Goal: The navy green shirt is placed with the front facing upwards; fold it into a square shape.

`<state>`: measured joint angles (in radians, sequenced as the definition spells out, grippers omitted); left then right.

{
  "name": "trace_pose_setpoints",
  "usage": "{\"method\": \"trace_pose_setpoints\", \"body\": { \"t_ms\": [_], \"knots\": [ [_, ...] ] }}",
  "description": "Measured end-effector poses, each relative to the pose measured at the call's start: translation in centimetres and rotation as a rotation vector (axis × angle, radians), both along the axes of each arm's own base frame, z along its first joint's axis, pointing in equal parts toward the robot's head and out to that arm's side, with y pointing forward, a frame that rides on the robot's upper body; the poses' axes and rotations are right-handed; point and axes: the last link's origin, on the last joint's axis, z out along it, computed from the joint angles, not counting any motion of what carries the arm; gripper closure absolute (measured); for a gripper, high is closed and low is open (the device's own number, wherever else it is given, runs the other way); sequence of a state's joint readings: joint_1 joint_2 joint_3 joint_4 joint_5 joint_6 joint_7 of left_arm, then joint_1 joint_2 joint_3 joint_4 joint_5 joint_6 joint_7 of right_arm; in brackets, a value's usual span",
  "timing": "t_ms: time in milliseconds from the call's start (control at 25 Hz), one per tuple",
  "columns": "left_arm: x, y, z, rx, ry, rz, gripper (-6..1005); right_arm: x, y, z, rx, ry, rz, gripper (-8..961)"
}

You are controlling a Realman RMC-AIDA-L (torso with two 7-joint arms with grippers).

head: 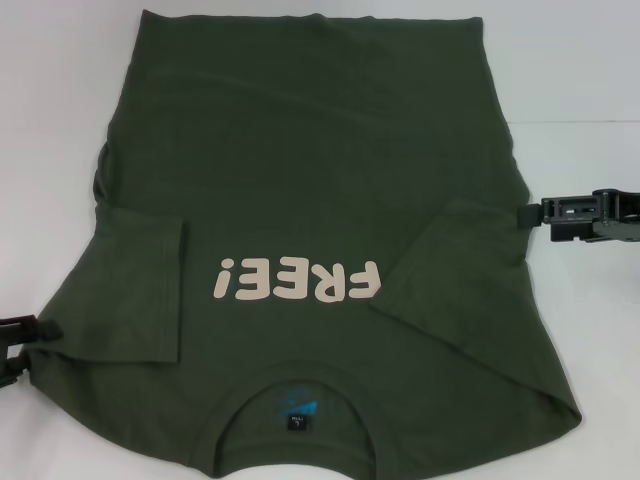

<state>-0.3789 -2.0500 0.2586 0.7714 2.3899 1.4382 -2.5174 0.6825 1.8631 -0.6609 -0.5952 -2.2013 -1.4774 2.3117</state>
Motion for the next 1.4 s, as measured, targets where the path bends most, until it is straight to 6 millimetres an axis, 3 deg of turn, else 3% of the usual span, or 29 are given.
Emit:
{"method": "trace_pose_setpoints", "body": {
  "t_ms": [160,360,720,1080,1400],
  "knots": [
    [0.0,0.0,0.0,0.001,0.002,0.0,476,0.0,0.0,0.1,0.002,0.0,0.0,43],
    [0.0,0.1,0.0,-0.002,0.011,-0.001,716,0.0,0.0,0.1,0.002,0.0,0.0,45],
    [0.4,0.0,0.1,0.004,0.002,-0.049,942,0.4,-0.4,0.2,-0.02,-0.02,-0.001,49],
    [1.4,0.9,0.4,0.043,0.015,-0.155,993,1.6,-3.5,1.9,-0.197,-0.053,0.0,53],
    [1.8,2.0,0.3,0.053,0.025,-0.163,992,2.6,-5.5,1.4,-0.299,-0.102,0.01,56]
  ]
}}
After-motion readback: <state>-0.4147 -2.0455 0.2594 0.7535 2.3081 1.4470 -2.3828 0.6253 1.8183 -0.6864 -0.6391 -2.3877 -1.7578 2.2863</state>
